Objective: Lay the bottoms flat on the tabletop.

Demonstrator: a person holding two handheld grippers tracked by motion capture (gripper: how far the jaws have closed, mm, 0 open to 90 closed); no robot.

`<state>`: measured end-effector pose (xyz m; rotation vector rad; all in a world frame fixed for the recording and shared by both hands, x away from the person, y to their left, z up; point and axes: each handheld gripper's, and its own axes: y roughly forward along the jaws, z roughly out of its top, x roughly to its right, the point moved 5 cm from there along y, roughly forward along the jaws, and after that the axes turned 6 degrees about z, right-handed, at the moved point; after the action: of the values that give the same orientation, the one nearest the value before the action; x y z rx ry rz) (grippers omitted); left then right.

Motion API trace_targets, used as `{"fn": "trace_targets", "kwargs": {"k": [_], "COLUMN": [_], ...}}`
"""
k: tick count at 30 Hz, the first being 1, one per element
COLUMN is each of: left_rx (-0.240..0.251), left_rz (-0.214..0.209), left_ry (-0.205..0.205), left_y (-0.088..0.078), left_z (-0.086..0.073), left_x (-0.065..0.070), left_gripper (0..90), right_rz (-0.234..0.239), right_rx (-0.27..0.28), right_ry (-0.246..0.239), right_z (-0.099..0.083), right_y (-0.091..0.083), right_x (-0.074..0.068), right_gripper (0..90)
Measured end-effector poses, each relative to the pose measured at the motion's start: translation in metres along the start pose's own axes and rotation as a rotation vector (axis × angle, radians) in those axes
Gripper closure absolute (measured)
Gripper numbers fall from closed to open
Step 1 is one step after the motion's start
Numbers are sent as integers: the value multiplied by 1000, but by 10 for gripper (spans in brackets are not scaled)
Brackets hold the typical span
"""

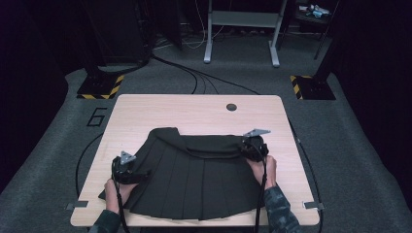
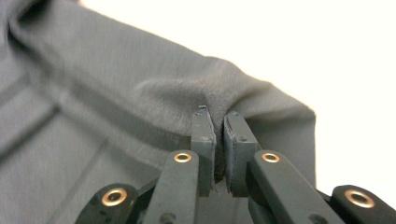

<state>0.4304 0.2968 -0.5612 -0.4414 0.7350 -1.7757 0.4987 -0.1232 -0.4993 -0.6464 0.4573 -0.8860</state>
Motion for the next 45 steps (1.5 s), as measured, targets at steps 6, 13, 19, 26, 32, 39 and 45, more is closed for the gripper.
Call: {"fn": "trace_targets", "kwargs": {"k": [6,13,19,26,32,39,45], "left_rx": [1,7,8,0,-9,34,-92], "left_rz": [-1,-2,-1,-5,-16,-2,1], "left_ry": [1,0,0,0,0,29,25], "left_y": [0,0,0,0,-6,-16,10], "left_z": [0,0,0,0,8,32,28], "left_x": [0,0,0,0,0,-2,-14], "left_gripper": [144,143,143,143,118,119,122], "right_rz": [-28,-102,-103,-67,-22,18,20], "right_rx": [10,-30,4,23,-44,-78,-202], "right_ry": [60,292,257,233,133,65,32], "right_z": [73,87,71,43,7,-21,-47], "right_y": [16,50,26,10,9,2,22], "right_x": [36,73,75,72,47,15,8], "right_gripper": [842,550,350,270,176,107,0]}}
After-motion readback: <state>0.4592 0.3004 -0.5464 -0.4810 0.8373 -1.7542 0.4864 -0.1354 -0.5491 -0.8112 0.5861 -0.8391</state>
